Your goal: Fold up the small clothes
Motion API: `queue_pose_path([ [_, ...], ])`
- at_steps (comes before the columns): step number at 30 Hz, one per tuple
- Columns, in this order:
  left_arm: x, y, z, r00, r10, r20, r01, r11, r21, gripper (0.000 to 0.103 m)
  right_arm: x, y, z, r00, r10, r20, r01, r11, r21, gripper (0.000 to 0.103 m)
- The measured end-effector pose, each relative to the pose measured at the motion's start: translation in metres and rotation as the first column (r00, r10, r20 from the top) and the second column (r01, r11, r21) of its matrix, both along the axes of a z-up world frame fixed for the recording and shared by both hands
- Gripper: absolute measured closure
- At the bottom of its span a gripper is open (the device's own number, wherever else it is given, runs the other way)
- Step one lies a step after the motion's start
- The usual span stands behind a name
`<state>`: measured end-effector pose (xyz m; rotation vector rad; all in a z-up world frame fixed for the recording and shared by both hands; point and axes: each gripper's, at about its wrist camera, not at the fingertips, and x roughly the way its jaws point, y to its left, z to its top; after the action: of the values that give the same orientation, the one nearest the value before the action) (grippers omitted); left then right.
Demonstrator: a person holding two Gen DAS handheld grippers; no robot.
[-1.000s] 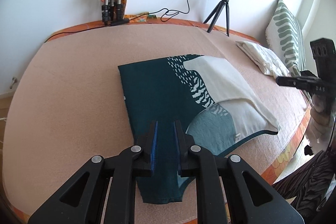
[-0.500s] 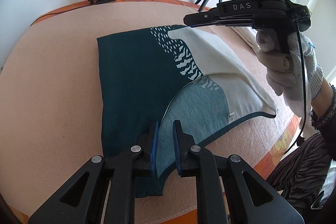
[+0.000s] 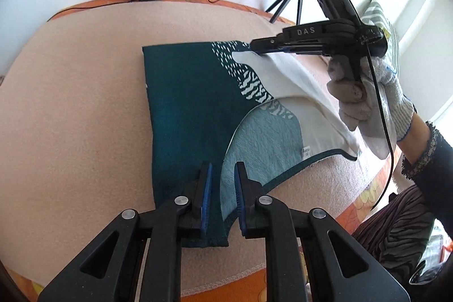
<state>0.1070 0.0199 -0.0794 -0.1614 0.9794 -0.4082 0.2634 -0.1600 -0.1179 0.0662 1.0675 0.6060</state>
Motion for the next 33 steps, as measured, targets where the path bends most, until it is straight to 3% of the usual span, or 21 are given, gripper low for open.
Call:
queue_pose_path([
  [1, -0.005, 0.006, 0.006, 1.0, 0.027, 0.008, -0.027, 0.999, -0.02, 0.067, -0.001, -0.008, 0.008, 1.0, -0.012, 0.008, 0.012, 1.0, 0.024, 0.094],
  [2, -0.008, 0.014, 0.01, 0.998, 0.063, 0.012, -0.063, 0.997, -0.048, 0.045, -0.002, -0.016, 0.015, 1.0, -0.025, 0.015, 0.024, 0.998, 0.051, 0.094],
  [3, -0.011, 0.024, 0.015, 0.995, 0.103, 0.015, -0.102, 0.991, -0.089, 0.04, -0.002, -0.026, 0.022, 0.999, -0.039, 0.019, 0.037, 0.996, 0.077, 0.092],
  [5, -0.012, 0.046, 0.015, 0.987, 0.158, -0.028, -0.161, 0.967, -0.195, 0.04, -0.001, -0.047, 0.031, 0.997, -0.079, 0.014, 0.077, 0.99, 0.119, 0.073],
  [6, -0.013, 0.057, 0.012, 0.98, 0.191, -0.06, -0.2, 0.946, -0.254, 0.04, -0.001, -0.059, 0.033, 0.995, -0.1, 0.009, 0.098, 0.985, 0.142, 0.057],
  [7, -0.012, 0.069, 0.007, 0.97, 0.222, -0.096, -0.241, 0.92, -0.309, 0.04, -0.001, -0.069, 0.034, 0.993, -0.119, 0.004, 0.117, 0.98, 0.159, 0.05],
  [10, -0.008, 0.092, -0.01, 0.932, 0.287, -0.22, -0.355, 0.839, -0.412, 0.04, 0.003, -0.094, 0.029, 0.987, -0.157, -0.03, 0.16, 0.972, 0.173, 0.049],
  [13, -0.007, 0.097, -0.021, 0.912, 0.296, -0.283, -0.398, 0.802, -0.446, 0.04, 0.008, -0.115, 0.015, 0.976, -0.195, -0.097, 0.211, 0.958, 0.192, 0.049],
  [15, -0.008, 0.093, -0.023, 0.91, 0.289, -0.298, -0.401, 0.798, -0.449, 0.04, 0.012, -0.127, 0.006, 0.967, -0.211, -0.144, 0.239, 0.947, 0.214, 0.049],
  [19, -0.004, 0.082, -0.025, 0.915, 0.257, -0.311, -0.377, 0.816, -0.438, 0.04, 0.014, -0.14, -0.005, 0.958, -0.223, -0.182, 0.263, 0.935, 0.24, 0.048],
  [26, 0.003, 0.075, -0.032, 0.91, 0.245, -0.335, -0.383, 0.809, -0.446, 0.04, 0.023, -0.15, -0.023, 0.947, -0.201, -0.249, 0.276, 0.908, 0.316, 0.044],
  [30, 0.005, 0.077, -0.034, 0.908, 0.24, -0.344, -0.39, 0.784, -0.484, 0.04, 0.027, -0.154, -0.03, 0.949, -0.164, -0.269, 0.263, 0.883, 0.389, 0.044],
  [33, 0.005, 0.075, -0.033, 0.92, 0.23, -0.316, -0.366, 0.793, -0.487, 0.04, 0.028, -0.153, -0.033, 0.954, -0.132, -0.269, 0.24, 0.874, 0.423, 0.044],
])
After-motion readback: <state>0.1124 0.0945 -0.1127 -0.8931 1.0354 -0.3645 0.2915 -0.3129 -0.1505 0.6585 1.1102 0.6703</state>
